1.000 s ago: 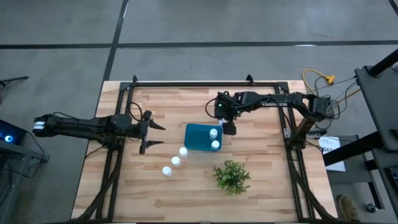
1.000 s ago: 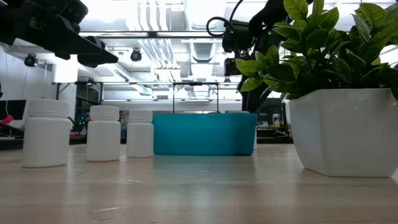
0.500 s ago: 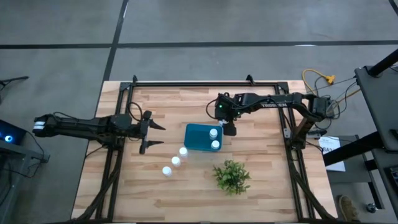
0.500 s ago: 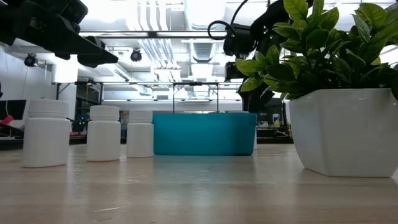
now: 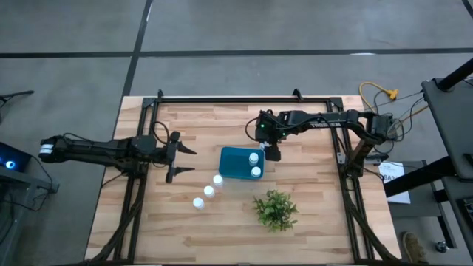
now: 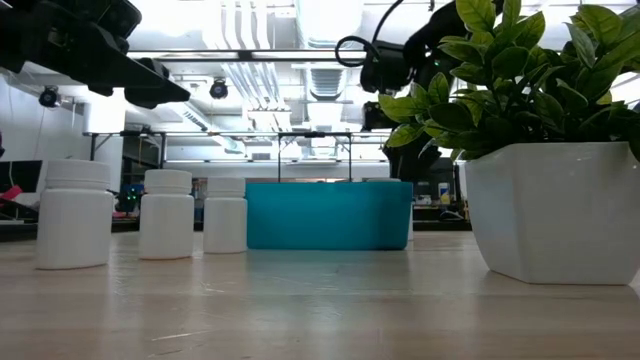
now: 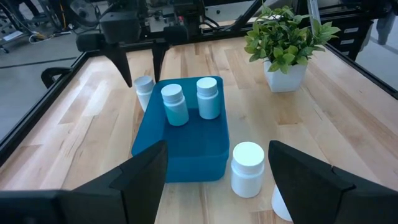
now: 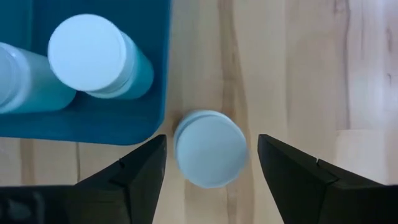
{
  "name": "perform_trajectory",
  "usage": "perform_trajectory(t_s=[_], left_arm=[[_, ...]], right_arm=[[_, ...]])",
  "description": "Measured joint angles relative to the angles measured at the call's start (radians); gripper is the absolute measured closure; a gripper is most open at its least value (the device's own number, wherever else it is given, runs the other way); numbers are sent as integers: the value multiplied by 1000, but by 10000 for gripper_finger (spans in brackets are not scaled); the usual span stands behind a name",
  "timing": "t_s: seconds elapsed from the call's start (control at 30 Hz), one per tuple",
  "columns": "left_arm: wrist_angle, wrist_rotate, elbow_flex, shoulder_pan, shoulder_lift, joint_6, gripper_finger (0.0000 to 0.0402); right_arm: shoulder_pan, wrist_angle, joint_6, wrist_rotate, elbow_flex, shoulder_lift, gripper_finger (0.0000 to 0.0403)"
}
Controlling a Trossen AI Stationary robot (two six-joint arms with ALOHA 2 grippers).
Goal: Pick and place pill bottles into a basket
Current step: Put the white pill bottle in the blue bin
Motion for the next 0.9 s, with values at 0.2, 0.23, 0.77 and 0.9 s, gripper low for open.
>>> perform_trajectory(t_s=[0.2,0.23,0.77,0.9], left_arm=[[0,0,0,0,0,0,140],[0,0,0,0,0,0,140],[0,0,0,0,0,0,140],[0,0,0,0,0,0,140]], right_arm=[[-1,15,2,-30,-8,0,163],[-1,16,1,-30,-8,0,164],[-17,54,3,-31,-42,0,168],[-21,57,0,-32,-44,0,168]])
